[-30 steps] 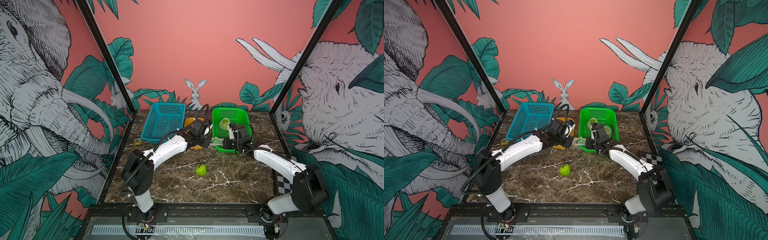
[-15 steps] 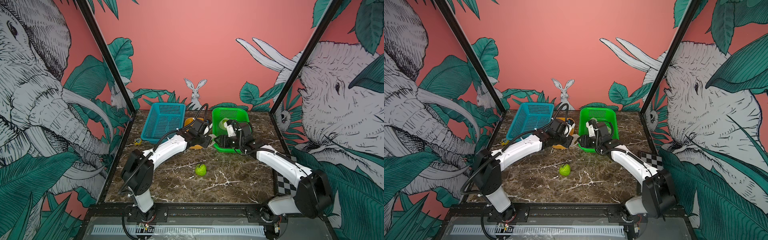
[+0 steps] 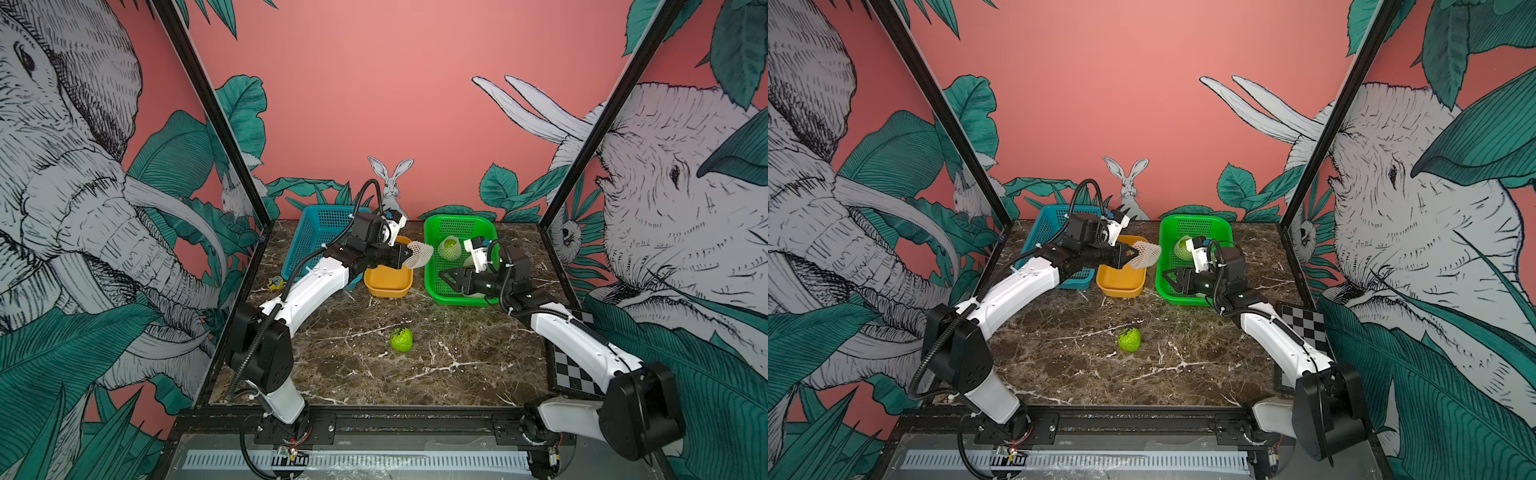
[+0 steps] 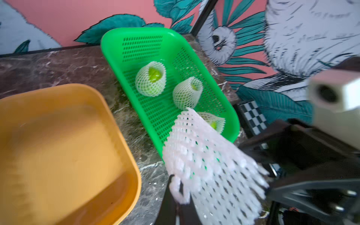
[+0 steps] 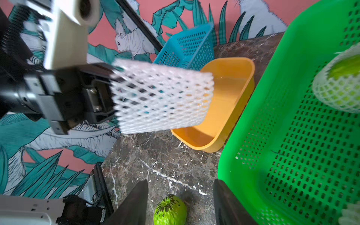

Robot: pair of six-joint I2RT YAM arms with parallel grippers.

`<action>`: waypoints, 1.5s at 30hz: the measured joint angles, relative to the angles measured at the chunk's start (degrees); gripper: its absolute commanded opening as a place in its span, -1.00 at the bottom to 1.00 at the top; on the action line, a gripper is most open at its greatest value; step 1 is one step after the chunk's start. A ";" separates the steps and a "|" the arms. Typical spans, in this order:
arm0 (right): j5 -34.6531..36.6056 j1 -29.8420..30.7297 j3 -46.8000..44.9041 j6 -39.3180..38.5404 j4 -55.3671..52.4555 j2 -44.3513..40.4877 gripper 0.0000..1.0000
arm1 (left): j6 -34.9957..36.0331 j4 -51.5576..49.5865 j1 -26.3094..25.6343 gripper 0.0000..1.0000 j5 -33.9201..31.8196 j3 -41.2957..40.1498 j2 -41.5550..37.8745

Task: Sleeve custard apples in foam nets
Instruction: Open the foam net.

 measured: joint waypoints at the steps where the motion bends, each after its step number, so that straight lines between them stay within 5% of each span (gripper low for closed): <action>1: -1.05 -0.04 -0.52 0.24 2.10 0.81 0.13 | -0.44 0.17 -0.04 -1.00 1.25 0.00 -0.42; 11: -6.54 -1.38 -3.67 -0.24 20.13 3.96 0.35 | -3.34 2.34 -0.24 -1.00 9.09 -0.94 -1.36; 23: -10.49 -1.62 -5.51 4.22 33.86 5.68 0.25 | -3.91 2.45 -0.11 -1.00 10.80 -1.18 -1.36; 37: -12.41 -1.62 -8.44 10.51 39.60 5.70 -0.56 | -4.33 3.41 0.17 -1.00 7.72 -3.37 -1.36; 40: -13.11 -1.62 -8.48 13.66 44.00 7.23 -1.00 | -5.20 4.55 0.17 -1.00 7.52 -4.04 -1.36; 42: -13.55 -1.62 -8.46 16.20 47.06 9.09 -1.00 | -5.81 5.35 0.17 -1.00 7.50 -4.35 -1.36; 43: -13.75 -1.62 -8.46 17.03 48.00 9.94 -1.00 | -5.99 5.81 0.17 -0.96 7.48 -4.50 -1.36; 45: -14.16 -1.62 -8.46 19.12 49.94 11.89 -1.00 | -6.36 6.54 0.17 -0.56 7.30 -4.85 -1.36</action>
